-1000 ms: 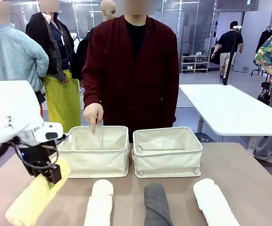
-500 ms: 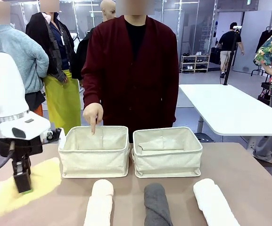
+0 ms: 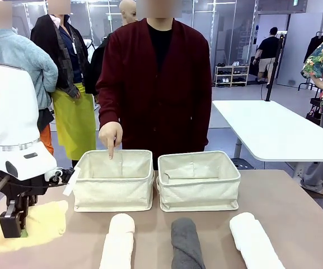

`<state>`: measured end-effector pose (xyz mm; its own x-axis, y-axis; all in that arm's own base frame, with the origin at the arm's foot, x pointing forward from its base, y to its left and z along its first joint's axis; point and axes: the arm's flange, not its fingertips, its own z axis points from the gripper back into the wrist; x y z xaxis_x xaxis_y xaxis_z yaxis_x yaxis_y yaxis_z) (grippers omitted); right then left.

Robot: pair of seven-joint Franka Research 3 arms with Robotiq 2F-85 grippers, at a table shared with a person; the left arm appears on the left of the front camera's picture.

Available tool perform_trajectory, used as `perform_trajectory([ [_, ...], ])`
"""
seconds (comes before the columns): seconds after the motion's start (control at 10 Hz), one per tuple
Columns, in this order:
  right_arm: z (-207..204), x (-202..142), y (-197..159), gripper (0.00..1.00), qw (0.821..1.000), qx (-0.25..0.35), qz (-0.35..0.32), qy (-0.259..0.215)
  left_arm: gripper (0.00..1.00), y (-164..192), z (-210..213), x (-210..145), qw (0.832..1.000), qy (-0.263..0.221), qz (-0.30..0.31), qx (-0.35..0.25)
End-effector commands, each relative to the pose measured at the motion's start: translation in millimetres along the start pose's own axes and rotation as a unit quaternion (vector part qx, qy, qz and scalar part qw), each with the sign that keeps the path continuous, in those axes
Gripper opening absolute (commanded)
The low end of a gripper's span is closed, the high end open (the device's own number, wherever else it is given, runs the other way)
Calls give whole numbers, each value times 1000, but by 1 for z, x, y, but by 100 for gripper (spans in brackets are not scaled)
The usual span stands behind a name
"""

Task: Divide the towels into two baskets.
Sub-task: Pick up one hotel-folded towel and place it in the Fabric basket indicated by the person.

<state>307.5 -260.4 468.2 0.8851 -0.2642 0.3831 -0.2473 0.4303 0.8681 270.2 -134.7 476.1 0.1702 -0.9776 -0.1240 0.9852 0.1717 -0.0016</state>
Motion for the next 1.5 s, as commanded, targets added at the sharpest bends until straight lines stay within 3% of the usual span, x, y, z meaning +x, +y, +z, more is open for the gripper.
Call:
perform_trajectory([
  [0.0,2,-3,2,100,1000,3,8,1,19,-2,-3,1,999,33,-2,12],
  [0.1,2,-3,2,100,1000,3,8,1,19,-2,-3,1,999,33,-2,12],
  [0.2,2,-3,2,100,1000,3,8,1,37,0,-1,1,1000,8,-2,2],
  [0.4,2,-3,2,100,1000,3,8,1,37,-14,17,9,994,-16,-56,95],
  [0.7,2,-3,2,100,1000,3,8,1,37,14,81,49,978,-4,-130,165],
  [1.0,2,-3,2,100,1000,3,8,1,37,68,105,94,972,-5,-137,189],
  [1.4,2,-3,2,100,1000,3,8,1,37,152,92,154,962,10,-157,225],
])
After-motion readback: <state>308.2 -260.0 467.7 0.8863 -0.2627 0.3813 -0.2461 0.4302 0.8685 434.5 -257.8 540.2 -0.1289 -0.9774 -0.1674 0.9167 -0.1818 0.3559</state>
